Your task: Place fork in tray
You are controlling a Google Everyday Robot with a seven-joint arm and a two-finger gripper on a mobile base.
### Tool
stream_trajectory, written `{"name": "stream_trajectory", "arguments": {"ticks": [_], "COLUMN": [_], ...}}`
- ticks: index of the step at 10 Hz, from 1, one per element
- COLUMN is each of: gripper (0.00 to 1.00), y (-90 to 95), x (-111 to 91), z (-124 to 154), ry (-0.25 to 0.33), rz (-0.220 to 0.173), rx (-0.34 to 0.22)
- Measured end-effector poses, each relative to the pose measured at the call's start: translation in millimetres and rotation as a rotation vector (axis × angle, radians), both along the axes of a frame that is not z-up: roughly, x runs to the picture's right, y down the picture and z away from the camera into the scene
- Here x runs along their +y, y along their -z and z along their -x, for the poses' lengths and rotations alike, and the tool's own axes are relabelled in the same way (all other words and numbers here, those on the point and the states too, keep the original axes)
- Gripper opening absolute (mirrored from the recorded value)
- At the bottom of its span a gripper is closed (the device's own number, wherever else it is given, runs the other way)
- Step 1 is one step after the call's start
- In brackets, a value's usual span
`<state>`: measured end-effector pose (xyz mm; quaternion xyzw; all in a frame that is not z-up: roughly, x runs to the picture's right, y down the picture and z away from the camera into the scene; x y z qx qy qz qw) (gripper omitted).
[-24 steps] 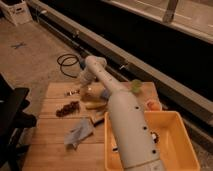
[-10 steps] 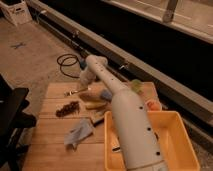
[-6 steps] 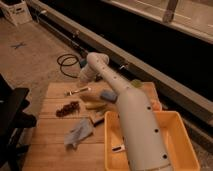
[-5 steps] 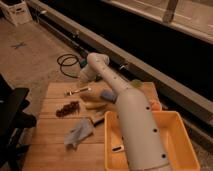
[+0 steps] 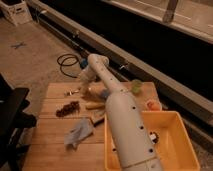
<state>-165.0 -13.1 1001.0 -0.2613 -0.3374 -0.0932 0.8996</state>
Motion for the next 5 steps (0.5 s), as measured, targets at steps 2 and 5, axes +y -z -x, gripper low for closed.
{"name": "stream_trajectory", "arguments": {"ticks": [2,5], "gripper": [0.8,0.76], "y": [-10.8,-17.9], "x": [8.5,18.1], "z": [4.4,6.5], "ry": [-0.001,-0.002], "rz": [0.028,0.064], "rx": [-0.007,-0.016]}}
